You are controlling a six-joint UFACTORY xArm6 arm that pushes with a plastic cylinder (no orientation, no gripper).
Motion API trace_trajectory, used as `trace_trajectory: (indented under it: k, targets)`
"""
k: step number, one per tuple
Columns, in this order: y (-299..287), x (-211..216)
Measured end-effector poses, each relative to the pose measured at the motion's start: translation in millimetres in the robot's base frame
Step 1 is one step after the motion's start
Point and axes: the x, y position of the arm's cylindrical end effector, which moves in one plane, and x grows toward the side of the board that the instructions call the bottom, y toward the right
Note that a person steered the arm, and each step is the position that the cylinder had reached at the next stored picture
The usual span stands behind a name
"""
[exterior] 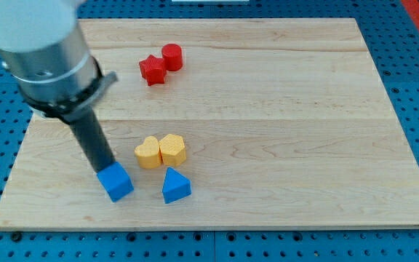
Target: Place the yellow hexagon to the bottom right of the red star
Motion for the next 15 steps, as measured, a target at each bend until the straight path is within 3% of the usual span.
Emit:
trace_trajectory:
  k: [2,3,5,7,9,11,15]
  targets:
    - [-36,29]
    - [-22,61]
    - [-5,25]
    - [59,26]
    - [42,54]
    - [81,31]
    - [56,24]
